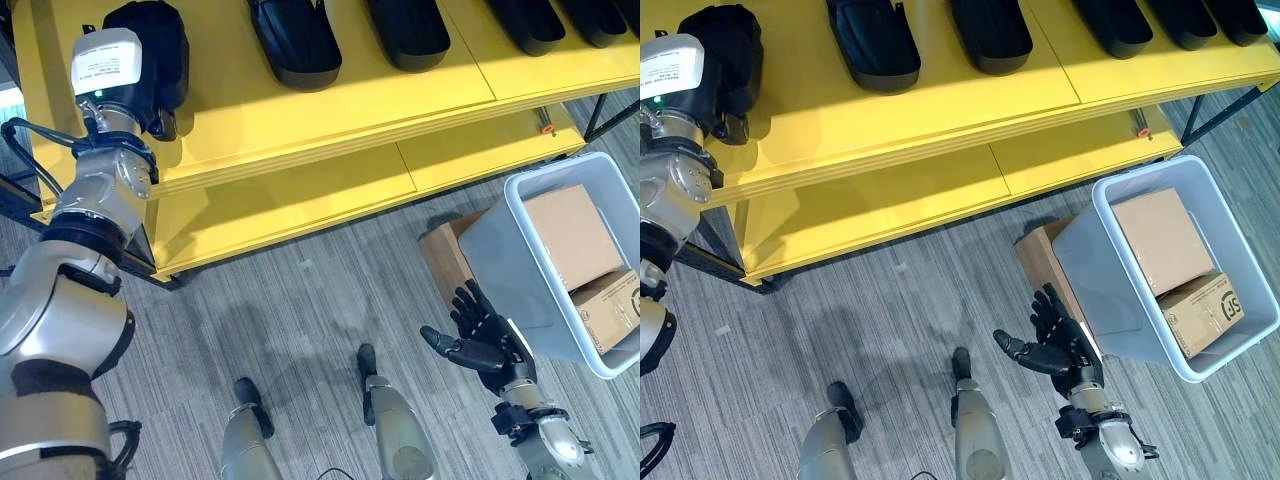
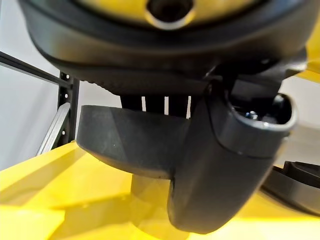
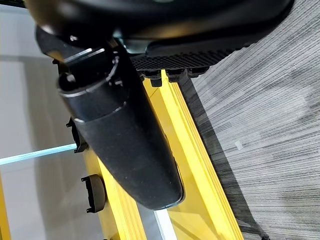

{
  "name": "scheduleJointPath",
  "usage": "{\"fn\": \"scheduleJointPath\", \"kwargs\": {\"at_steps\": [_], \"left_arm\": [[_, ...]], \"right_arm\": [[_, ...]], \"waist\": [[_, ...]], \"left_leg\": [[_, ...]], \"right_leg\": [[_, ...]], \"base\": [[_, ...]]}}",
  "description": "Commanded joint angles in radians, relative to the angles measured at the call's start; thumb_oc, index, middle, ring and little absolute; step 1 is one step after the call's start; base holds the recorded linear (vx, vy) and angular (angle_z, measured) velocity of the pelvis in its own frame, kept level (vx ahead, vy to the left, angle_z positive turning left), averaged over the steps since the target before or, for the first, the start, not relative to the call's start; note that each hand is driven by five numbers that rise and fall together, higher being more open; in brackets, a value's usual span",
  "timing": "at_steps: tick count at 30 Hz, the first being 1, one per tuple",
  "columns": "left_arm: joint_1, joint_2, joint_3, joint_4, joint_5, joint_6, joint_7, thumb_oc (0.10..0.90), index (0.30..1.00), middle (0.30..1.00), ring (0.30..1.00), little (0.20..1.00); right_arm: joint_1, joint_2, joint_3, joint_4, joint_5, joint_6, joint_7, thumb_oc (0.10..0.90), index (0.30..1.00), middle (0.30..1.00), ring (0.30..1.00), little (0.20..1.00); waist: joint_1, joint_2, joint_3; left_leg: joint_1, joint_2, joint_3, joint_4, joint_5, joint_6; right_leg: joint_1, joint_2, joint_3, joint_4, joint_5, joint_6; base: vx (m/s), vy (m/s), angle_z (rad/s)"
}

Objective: Move parts from the plastic box to the shelf.

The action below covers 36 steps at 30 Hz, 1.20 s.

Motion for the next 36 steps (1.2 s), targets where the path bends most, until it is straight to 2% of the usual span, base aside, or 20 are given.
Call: {"fn": "scheduleJointPath", "kwargs": {"at_steps": [1, 21, 36], "left_arm": [[-0.131, 0.029, 0.007, -0.003, -0.019, -0.03, 0.041, 0.9, 1.0, 1.0, 1.0, 1.0], [-0.109, -0.001, -0.016, -0.018, 0.025, -0.041, 0.011, 0.9, 1.0, 1.0, 1.0, 1.0], [-0.094, 0.037, -0.031, -0.022, 0.06, -0.044, -0.009, 0.9, 1.0, 1.0, 1.0, 1.0]], "right_arm": [[-0.003, -0.068, -0.075, -0.102, 0.056, -0.093, 0.015, 0.9, 1.0, 1.0, 1.0, 1.0], [0.021, -0.069, -0.075, -0.103, 0.066, -0.092, 0.038, 0.9, 1.0, 1.0, 1.0, 1.0], [0.028, -0.073, -0.074, -0.105, 0.063, -0.095, 0.044, 0.9, 1.0, 1.0, 1.0, 1.0]], "waist": [[-0.025, 0.009, -0.075], [-0.029, 0.008, -0.075], [-0.006, 0.021, -0.071]], "left_leg": [[0.044, 0.012, -0.013, -0.051, -0.032, 0.004], [0.03, 0.019, -0.013, -0.047, -0.029, 0.002], [0.03, 0.01, -0.025, -0.052, -0.024, 0.004]], "right_leg": [[0.075, -0.007, 0.035, 0.06, -0.156, 0.004], [0.051, -0.003, 0.041, 0.073, -0.152, 0.002], [0.054, -0.006, 0.028, 0.085, -0.156, 0.0]], "base": [[0.0, 0.0, 0.0], [0.0, 0.0, 0.0], [0.0, 0.0, 0.0]]}}
